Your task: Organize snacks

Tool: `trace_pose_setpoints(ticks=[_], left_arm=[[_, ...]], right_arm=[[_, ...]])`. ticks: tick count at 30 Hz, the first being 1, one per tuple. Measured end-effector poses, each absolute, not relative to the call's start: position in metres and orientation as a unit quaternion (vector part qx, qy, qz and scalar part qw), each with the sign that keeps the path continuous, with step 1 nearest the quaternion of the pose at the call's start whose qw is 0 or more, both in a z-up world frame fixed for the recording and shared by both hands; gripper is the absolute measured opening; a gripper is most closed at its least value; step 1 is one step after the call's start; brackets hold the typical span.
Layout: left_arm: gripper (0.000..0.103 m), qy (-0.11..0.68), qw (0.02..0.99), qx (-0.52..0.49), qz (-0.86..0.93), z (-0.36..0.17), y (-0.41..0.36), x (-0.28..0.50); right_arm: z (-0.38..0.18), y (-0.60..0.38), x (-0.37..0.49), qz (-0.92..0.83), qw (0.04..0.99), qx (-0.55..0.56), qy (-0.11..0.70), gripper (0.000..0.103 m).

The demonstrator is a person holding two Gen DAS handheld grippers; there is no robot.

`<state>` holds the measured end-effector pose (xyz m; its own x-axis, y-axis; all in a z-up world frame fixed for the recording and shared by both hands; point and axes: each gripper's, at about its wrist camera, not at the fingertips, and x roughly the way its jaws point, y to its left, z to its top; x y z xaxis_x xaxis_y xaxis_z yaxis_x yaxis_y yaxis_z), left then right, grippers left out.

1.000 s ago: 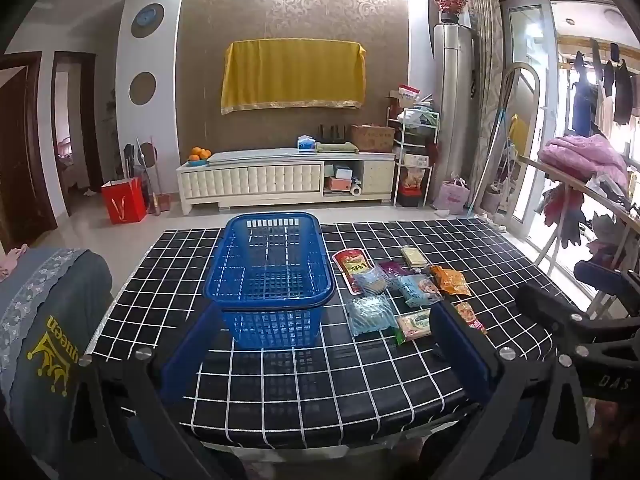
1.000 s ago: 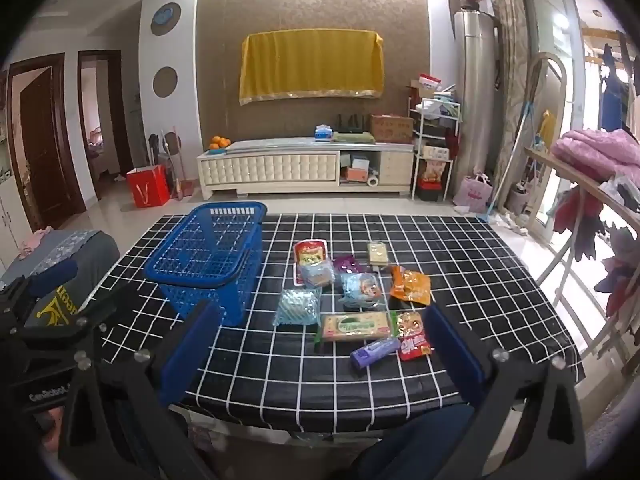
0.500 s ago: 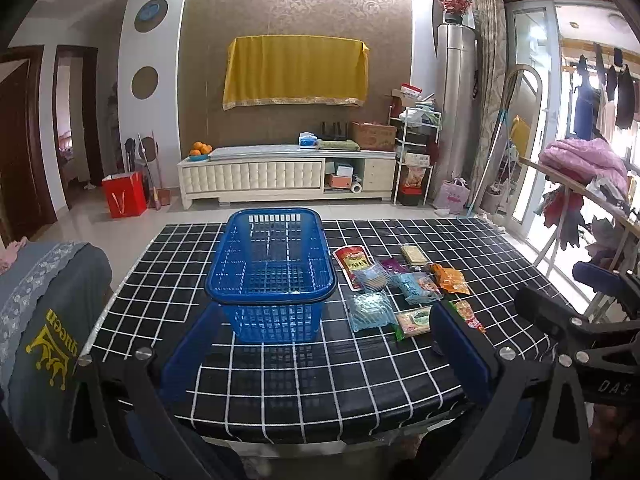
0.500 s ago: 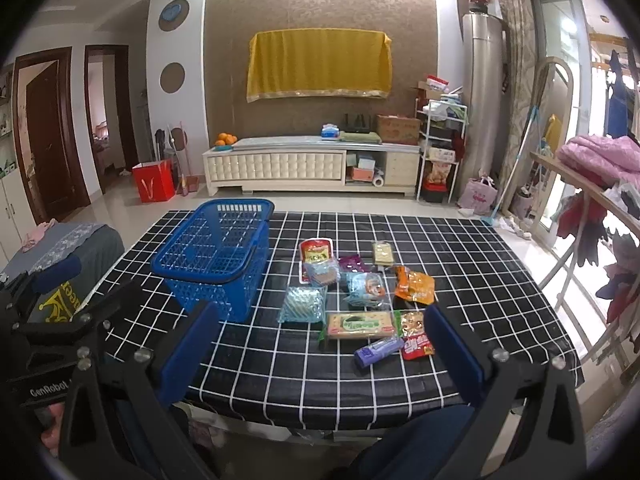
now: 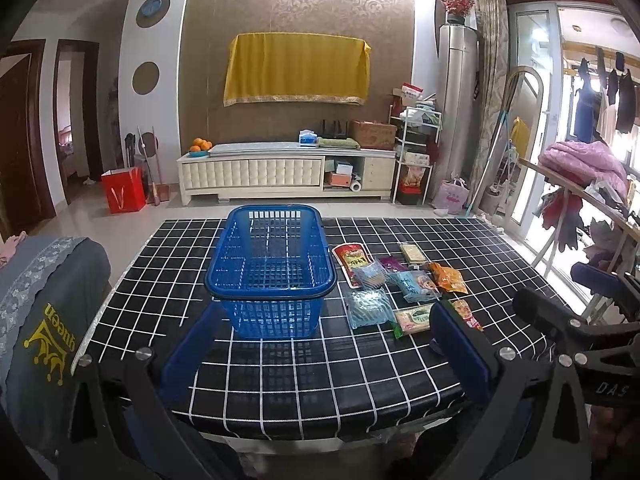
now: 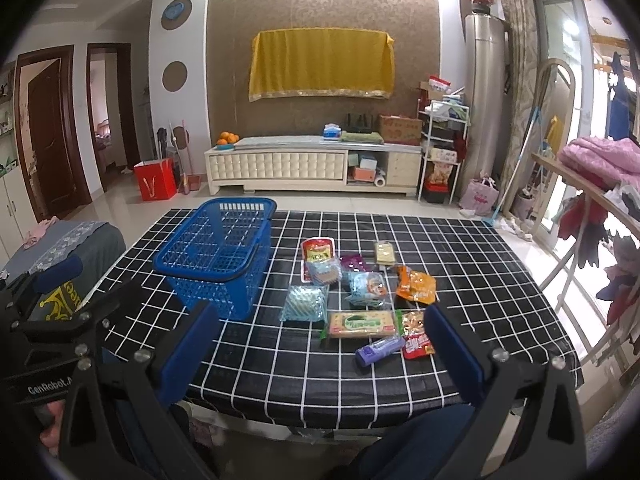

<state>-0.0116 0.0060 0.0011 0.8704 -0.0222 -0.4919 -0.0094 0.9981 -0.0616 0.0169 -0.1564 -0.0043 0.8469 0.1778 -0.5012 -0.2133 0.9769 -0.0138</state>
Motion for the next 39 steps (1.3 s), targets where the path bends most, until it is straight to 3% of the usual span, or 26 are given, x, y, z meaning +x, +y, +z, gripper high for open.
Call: trace_pose_setpoints(ticks=[39], left_arm=[[0.103, 0.257, 0.966, -0.027, 0.000, -0.0018, 0.0044, -0.0180]], right_arm=[[-0.0099, -0.1586, 0.0148, 0.103, 0.956, -0.028, 0.272, 0.103]])
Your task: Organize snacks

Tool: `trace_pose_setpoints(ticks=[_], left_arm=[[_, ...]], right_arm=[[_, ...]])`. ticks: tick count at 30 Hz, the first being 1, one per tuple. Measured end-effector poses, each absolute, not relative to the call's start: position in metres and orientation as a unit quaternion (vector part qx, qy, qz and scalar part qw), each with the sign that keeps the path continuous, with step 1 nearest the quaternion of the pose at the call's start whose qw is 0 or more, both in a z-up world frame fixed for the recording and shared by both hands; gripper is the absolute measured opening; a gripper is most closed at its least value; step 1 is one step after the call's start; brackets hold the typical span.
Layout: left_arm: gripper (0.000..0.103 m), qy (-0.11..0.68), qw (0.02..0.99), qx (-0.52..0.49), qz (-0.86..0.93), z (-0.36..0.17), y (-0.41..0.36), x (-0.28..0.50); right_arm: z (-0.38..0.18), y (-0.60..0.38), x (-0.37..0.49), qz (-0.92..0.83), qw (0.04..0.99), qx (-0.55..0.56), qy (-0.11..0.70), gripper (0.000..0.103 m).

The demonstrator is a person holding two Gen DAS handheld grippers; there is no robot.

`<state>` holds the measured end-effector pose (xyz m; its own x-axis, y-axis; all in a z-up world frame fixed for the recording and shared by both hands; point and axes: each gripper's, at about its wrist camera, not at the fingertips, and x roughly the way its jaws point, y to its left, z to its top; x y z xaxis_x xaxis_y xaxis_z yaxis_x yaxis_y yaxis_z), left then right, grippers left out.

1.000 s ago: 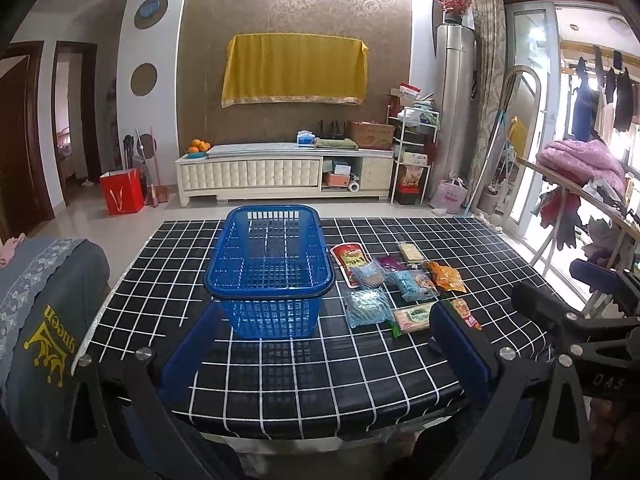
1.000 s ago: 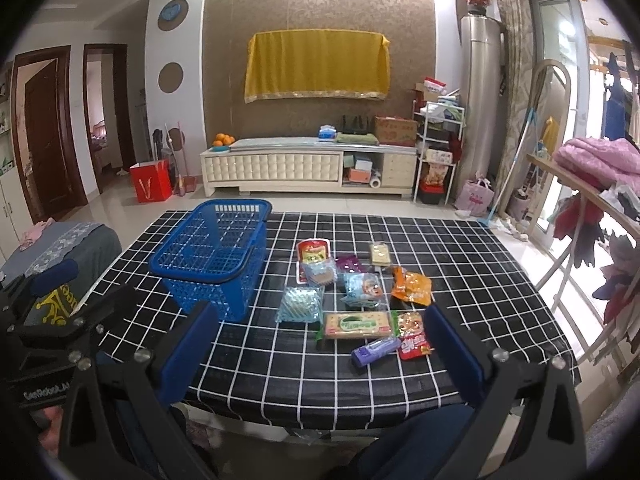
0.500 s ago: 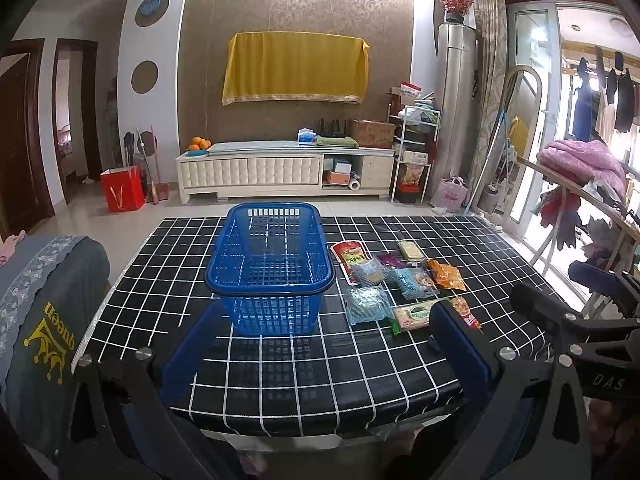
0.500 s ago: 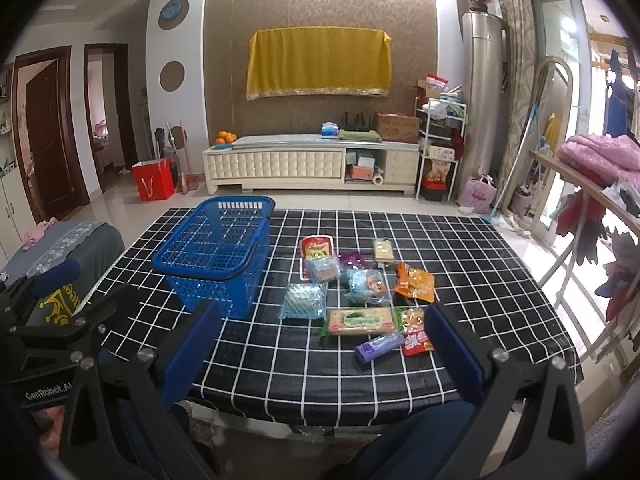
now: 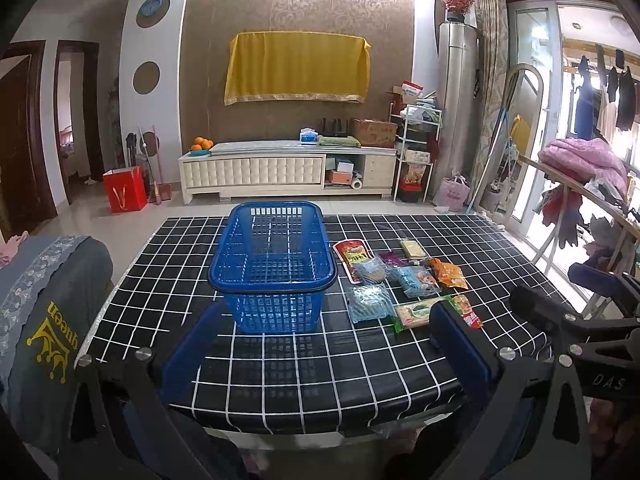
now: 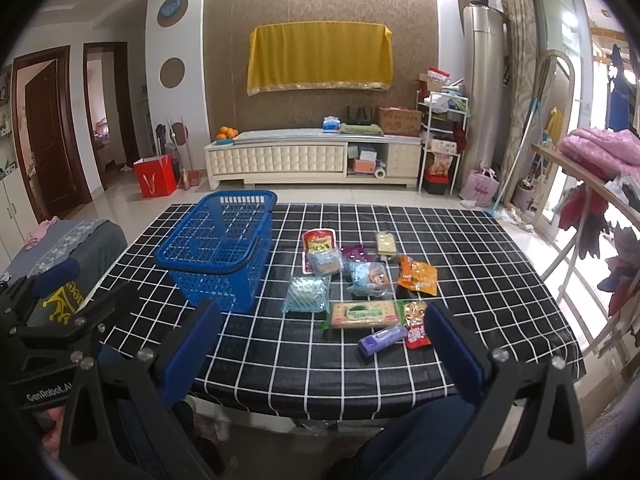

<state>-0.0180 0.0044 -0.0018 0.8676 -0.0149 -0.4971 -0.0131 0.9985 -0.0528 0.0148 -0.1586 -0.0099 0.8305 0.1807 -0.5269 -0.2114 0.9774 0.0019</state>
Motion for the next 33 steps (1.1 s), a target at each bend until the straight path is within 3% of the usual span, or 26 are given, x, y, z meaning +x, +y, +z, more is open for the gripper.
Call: trace_pose_setpoints(ticks=[18, 33], left_arm=[[0.103, 0.269, 0.963, -0.032, -0.010, 0.009, -0.013, -0.002], [0.103, 0.311, 0.949, -0.033, -0.031, 0.014, -0.056, 0.089]], right_arm=[[-0.001, -0.175, 0.028, 0.103, 0.954, -0.023, 0.281, 0.103], [0.005, -0.221, 0.108, 0.089, 0.941, -0.006, 0.325, 0.103]])
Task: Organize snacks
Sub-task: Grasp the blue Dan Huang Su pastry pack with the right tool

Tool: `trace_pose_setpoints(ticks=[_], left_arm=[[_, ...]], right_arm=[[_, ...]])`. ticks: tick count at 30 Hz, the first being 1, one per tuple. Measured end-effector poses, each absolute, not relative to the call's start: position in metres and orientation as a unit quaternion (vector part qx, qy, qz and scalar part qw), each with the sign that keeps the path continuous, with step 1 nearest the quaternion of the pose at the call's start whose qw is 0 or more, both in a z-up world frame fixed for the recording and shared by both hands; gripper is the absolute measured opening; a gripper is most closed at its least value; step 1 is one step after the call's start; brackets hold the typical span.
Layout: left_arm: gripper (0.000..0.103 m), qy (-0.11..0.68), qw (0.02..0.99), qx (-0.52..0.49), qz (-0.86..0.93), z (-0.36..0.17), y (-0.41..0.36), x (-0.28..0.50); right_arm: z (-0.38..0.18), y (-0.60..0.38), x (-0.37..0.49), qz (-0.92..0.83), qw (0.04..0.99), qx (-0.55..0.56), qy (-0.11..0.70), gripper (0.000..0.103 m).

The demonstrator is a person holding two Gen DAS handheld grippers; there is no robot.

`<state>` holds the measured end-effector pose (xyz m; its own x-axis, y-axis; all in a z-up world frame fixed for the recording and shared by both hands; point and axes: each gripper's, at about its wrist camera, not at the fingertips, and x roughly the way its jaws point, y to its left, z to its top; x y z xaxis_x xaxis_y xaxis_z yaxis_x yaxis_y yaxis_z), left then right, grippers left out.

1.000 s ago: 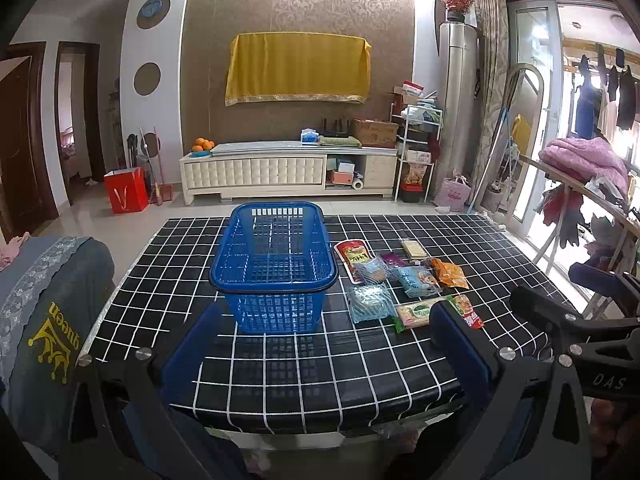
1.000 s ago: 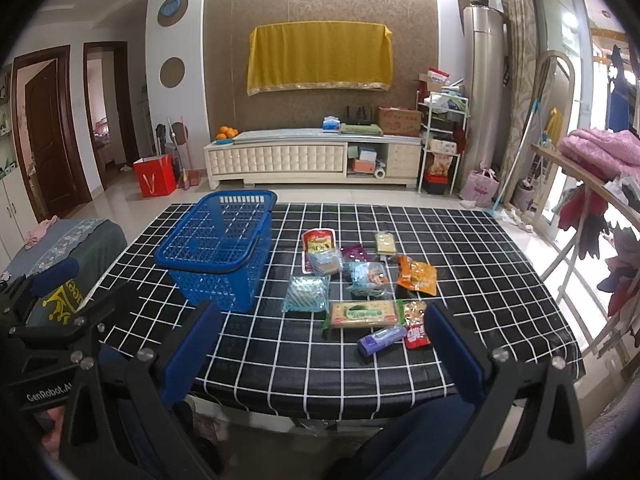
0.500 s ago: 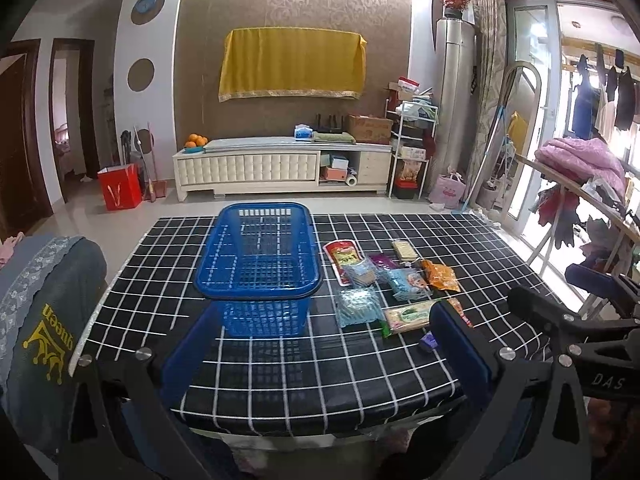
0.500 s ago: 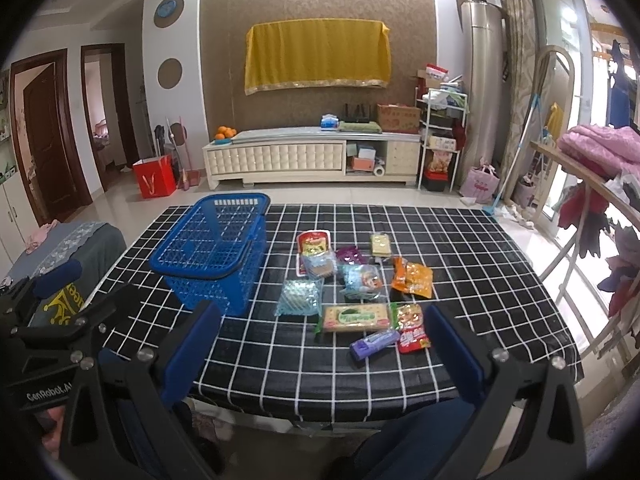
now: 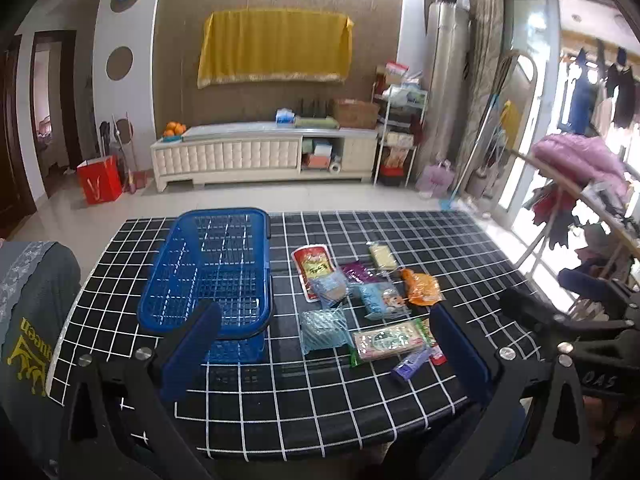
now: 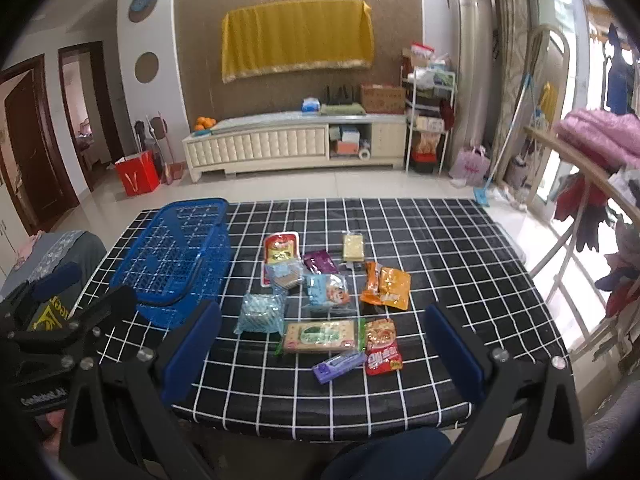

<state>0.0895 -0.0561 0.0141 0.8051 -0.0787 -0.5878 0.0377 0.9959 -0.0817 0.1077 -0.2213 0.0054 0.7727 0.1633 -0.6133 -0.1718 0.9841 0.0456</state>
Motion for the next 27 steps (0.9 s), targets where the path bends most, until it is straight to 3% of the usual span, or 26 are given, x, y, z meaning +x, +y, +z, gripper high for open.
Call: trace_pose_setpoints(ticks=[14, 27], left_arm=[[0.103, 0.428, 0.901, -0.038, -0.054, -0.052, -0.075, 0.191], [0.103, 0.495, 0.866, -0.022, -0.072, -0.103, -0.099, 0.259]], right_arm=[[-0.051, -0.247, 0.224, 0.152, 0.871, 0.058, 0.464, 0.103], [-0.098, -0.241, 0.290, 0.164, 0.839, 0.004, 0.518, 0.103]])
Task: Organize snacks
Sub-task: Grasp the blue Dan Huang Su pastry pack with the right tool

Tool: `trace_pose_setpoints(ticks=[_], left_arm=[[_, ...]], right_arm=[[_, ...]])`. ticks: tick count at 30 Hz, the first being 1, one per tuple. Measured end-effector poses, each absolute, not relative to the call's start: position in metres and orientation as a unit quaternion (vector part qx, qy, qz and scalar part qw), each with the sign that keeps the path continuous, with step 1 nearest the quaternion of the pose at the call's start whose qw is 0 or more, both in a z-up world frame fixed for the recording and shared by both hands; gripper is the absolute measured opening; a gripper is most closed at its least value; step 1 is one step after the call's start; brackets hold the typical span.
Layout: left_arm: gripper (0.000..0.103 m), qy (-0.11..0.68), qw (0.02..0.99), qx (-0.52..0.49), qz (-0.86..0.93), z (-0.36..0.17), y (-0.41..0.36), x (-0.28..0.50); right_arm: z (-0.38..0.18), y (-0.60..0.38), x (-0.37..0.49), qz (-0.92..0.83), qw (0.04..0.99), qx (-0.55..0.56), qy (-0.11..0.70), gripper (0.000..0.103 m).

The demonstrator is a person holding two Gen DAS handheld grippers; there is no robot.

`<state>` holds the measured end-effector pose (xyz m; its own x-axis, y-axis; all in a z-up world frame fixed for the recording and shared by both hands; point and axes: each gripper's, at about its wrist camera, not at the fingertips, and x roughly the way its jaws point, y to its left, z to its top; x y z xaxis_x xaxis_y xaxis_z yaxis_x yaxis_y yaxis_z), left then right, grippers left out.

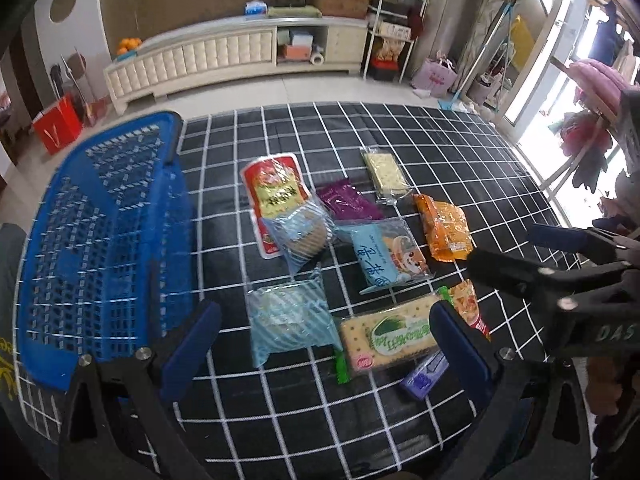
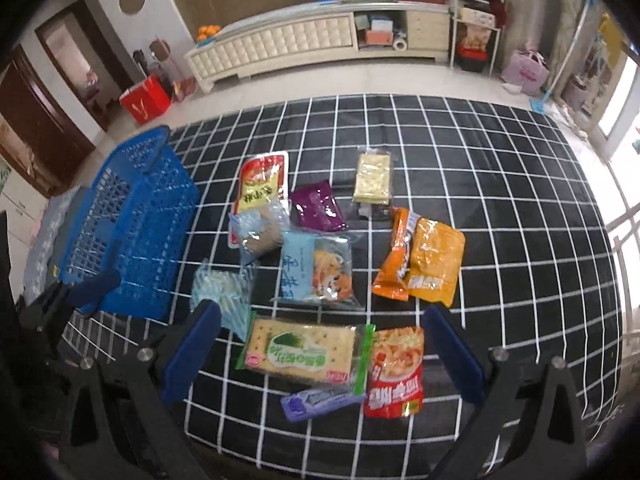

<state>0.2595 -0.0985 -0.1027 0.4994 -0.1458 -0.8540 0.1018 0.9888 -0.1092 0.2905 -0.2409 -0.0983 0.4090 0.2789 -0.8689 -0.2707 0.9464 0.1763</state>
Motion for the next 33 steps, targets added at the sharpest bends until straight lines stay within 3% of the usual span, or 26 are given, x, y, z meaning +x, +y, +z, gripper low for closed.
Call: trace_pose_setpoints(ticks=[3, 9, 20, 26, 28, 33], left_arm=[[0.103, 0.508, 0.859, 0.001, -0.063, -0.117, -0.106, 0.268], [0.081, 0.542, 0.837, 0.011, -0.072, -0.145, -0.107, 0.278], [0.081, 0.566, 0.821, -0.032, -0.066, -0.171, -0.090, 0.285], [0.081, 0.565, 0.821, -0.045, -0.073, -0.171, -0.087, 0.283], [0.081, 0.567, 0.819, -0.050, -0.075, -0.169, -0.086, 0.281], [0.081, 0.567, 0.819, -0.049, -0.080, -0.162, -0.088, 0.276]], right_arm=[[-0.110, -0.236, 0.307, 0.169, 0.828, -0.013, 0.535, 0.103], [-0.140, -0.226, 0.334, 0.173, 0.802, -0.027, 0.571, 0.103], [-0.186, -0.194, 0.364, 0.165, 0.776, -0.061, 0.606, 0.102], [-0.210, -0.187, 0.371, 0.158, 0.757, -0.076, 0.629, 0.091], [-0.216, -0.189, 0.372, 0.163, 0.754, -0.057, 0.634, 0.070], [-0.206, -0.203, 0.361, 0.157, 0.776, -0.016, 0.611, 0.068]])
